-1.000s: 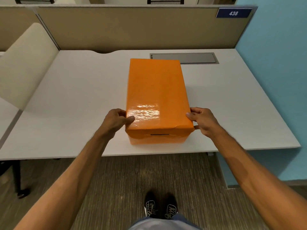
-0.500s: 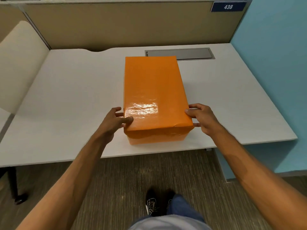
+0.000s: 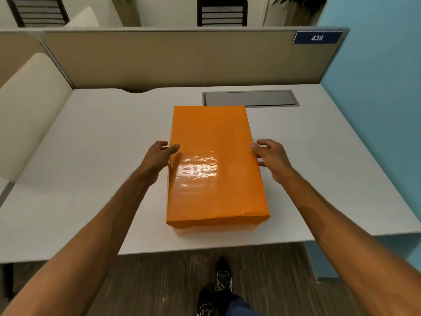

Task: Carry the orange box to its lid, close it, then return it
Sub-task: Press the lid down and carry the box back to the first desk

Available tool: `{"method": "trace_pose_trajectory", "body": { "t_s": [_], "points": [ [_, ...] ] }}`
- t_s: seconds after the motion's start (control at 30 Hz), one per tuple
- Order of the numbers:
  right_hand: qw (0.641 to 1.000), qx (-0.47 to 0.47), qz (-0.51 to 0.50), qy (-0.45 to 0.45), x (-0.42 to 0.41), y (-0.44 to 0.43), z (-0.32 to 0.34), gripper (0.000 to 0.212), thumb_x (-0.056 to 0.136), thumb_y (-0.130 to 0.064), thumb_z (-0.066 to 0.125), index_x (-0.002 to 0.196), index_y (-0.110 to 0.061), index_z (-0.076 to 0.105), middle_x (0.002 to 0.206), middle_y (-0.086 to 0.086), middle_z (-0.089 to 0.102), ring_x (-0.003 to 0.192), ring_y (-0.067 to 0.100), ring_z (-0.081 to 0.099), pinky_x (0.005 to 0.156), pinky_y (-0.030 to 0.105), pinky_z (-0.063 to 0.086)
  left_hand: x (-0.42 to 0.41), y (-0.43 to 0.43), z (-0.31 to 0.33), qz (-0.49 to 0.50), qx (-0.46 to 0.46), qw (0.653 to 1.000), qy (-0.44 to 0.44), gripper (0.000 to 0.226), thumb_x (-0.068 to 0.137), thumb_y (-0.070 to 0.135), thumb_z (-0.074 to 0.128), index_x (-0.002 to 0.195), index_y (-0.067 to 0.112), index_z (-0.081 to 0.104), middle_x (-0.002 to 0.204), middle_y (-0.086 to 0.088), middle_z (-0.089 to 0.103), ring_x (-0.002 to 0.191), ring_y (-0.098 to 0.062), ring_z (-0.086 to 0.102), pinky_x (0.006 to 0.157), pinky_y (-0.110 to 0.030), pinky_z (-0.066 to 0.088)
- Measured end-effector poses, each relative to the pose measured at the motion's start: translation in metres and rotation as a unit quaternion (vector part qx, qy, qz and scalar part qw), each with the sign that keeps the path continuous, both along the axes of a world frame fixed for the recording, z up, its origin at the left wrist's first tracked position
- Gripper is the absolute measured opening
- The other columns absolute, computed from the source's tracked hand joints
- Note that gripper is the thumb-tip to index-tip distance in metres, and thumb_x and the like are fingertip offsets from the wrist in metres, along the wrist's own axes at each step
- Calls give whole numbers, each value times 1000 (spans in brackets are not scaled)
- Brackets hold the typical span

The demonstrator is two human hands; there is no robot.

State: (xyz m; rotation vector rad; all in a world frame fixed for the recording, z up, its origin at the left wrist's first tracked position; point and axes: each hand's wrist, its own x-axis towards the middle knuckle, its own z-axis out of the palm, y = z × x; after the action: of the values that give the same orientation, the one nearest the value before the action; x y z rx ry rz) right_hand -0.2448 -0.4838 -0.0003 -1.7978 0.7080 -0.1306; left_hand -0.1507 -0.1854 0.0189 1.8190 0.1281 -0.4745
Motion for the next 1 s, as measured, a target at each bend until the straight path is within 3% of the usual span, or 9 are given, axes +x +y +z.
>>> {"method": "trace_pose_trajectory", "body": {
  "t_s": [0.1, 0.2, 0.3, 0.4, 0.5, 0.67, 0.73, 0.87, 1.0],
  "points": [
    [1000, -1, 10, 7, 32, -10, 1, 48, 97, -37, 60, 138, -12, 54, 129, 11, 62, 109, 28, 63, 88, 43, 57, 29, -12, 2, 11, 6, 1000, 5, 68, 94, 41, 62, 148, 8, 39, 152, -14, 45, 134, -36, 48, 105, -50, 43],
    [1000, 3, 19, 18, 62, -18, 3, 46, 99, -39, 56, 135, -10, 56, 126, 13, 64, 107, 29, 64, 92, 48, 56, 54, -24, 1, 20, 13, 1000, 7, 59, 95, 44, 58, 138, 4, 49, 139, -12, 54, 121, -31, 53, 93, -46, 44],
    [999, 7, 26, 25, 88, -24, 5, 45, 99, -41, 54, 133, -11, 57, 123, 11, 65, 107, 30, 64, 92, 49, 55, 72, -31, 0, 33, 23, 999, 9, 57, 96, 48, 54, 134, 5, 53, 129, -10, 58, 121, -35, 56, 89, -47, 46],
    [999, 19, 33, 33, 107, -28, 6, 41, 100, -42, 52, 129, -14, 60, 117, 7, 65, 101, 26, 64, 77, 42, 57, 84, -35, -1, 43, 42, 998, -2, 59, 97, 49, 53, 139, 9, 52, 137, -13, 59, 121, -37, 58, 90, -52, 50],
    [996, 59, 49, 53, 117, -31, 3, 29, 101, -43, 50, 111, -20, 64, 103, 3, 68, 89, 21, 64, 58, 35, 50, 90, -38, -5, 52, 55, 997, -19, 53, 98, 45, 53, 140, 13, 55, 137, -13, 60, 121, -36, 59, 88, -52, 52],
    [992, 98, 47, 65, 123, -37, -7, 20, 100, -42, 53, 88, -29, 63, 94, -2, 67, 83, 19, 64, 54, 36, 48, 94, -36, -17, 66, 34, 997, -5, 52, 98, 42, 55, 137, 9, 58, 133, -15, 63, 119, -37, 60, 96, -57, 51],
    [991, 101, 46, 71, 124, -38, -10, 20, 100, -43, 52, 91, -28, 63, 94, -3, 67, 84, 20, 64, 57, 38, 49, 95, -36, -19, 68, 32, 997, 4, 53, 97, 42, 56, 138, 8, 58, 135, -16, 62, 121, -38, 59, 98, -59, 50],
    [991, 95, 42, 89, 126, -38, -15, 32, 100, -47, 49, 116, -22, 59, 102, 2, 66, 93, 27, 63, 75, 50, 50, 98, -37, -19, 62, 38, 997, 3, 54, 97, 42, 55, 138, 7, 58, 137, -16, 61, 122, -39, 59, 98, -59, 50],
    [990, 83, 41, 102, 124, -35, -15, 39, 99, -52, 47, 122, -23, 58, 111, 6, 65, 98, 30, 63, 75, 50, 50, 98, -33, -16, 45, 34, 998, 15, 58, 96, 45, 56, 139, 8, 56, 139, -16, 59, 124, -40, 57, 99, -59, 49]
  ]
}}
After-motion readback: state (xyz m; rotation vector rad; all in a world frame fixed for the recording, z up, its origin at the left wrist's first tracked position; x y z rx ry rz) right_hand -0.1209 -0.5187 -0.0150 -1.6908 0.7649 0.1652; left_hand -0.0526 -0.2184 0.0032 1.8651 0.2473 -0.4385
